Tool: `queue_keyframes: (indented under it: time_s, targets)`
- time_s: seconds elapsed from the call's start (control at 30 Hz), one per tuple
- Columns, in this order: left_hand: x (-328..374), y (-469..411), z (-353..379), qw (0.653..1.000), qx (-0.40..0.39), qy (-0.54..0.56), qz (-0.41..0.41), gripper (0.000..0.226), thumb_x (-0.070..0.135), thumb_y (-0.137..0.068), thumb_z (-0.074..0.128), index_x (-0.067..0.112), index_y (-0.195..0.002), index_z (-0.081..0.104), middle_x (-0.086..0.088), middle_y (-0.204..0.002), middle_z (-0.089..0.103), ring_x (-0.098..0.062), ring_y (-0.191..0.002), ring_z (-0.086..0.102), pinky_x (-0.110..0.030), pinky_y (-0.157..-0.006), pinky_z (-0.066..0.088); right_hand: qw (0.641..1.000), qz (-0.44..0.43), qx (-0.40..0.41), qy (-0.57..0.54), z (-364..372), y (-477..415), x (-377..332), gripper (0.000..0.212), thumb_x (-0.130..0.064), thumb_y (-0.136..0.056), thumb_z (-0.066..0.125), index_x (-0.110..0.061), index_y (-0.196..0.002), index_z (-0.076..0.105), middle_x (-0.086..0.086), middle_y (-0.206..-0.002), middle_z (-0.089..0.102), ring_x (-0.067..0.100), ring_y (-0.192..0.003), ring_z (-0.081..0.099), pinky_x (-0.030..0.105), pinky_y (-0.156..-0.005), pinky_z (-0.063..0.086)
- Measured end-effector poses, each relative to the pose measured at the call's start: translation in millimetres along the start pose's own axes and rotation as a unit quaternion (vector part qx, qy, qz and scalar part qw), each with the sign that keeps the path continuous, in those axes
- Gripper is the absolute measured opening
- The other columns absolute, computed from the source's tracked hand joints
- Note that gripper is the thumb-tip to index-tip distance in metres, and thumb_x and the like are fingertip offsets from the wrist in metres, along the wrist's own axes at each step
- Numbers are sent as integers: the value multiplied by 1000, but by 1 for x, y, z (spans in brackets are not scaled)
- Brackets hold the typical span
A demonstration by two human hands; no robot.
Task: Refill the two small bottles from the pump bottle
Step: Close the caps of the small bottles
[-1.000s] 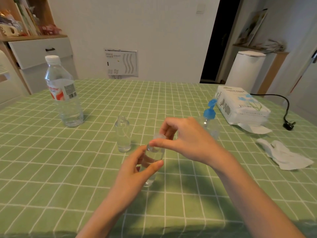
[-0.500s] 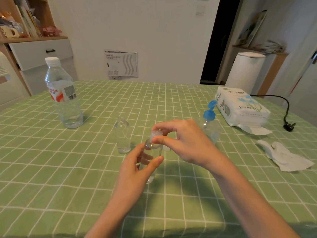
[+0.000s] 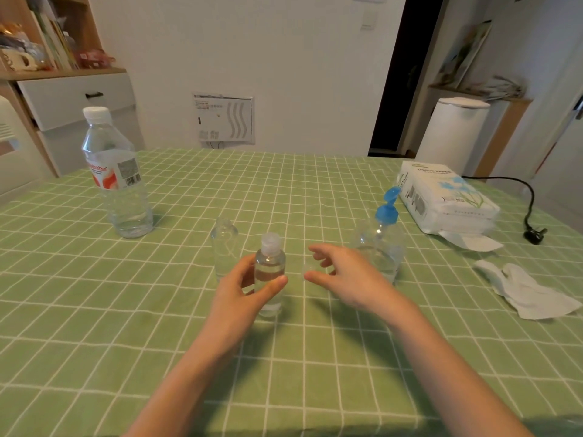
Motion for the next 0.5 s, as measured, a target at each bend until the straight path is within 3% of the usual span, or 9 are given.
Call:
queue_keyframes:
  time_s: [0.13,0.3,0.5]
  targets:
    - [-6,-2,1,1000,1,-2,-2,37,23,-75,71,26,-110,61,12,-99,70,7,-89,62,-2,-69,45,999,40,-4,25,18,-6,13,65,-38,-89,60,-19,-145,34,3,-143,45,20,-127,47,34,-103,40]
    - [-12,-1,1,1000,-1,12,-11,43,37,-64,69,34,-106,61,23,-99,69,7,-93,62,-3,-73,46,997,73,9,26,28,-15,25,62,-37,-87,64,-15,-141,41,8,-138,50,24,-124,51,37,-103,41]
    - [-14,0,-1,1000,11,3,-16,40,41,-59,71,40,-98,61,23,-97,70,4,-92,64,-9,-74,48,995,76,57,37,27,-20,29,45,-34,-88,62,-14,-128,53,6,-124,59,22,-115,54,33,-90,43]
Point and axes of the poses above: each hand's wrist, its own y-axis away from the middle knuckle, its own z-axis out of the palm, x = y × z, the point moved 10 cm from there along -y, towards the middle knuckle
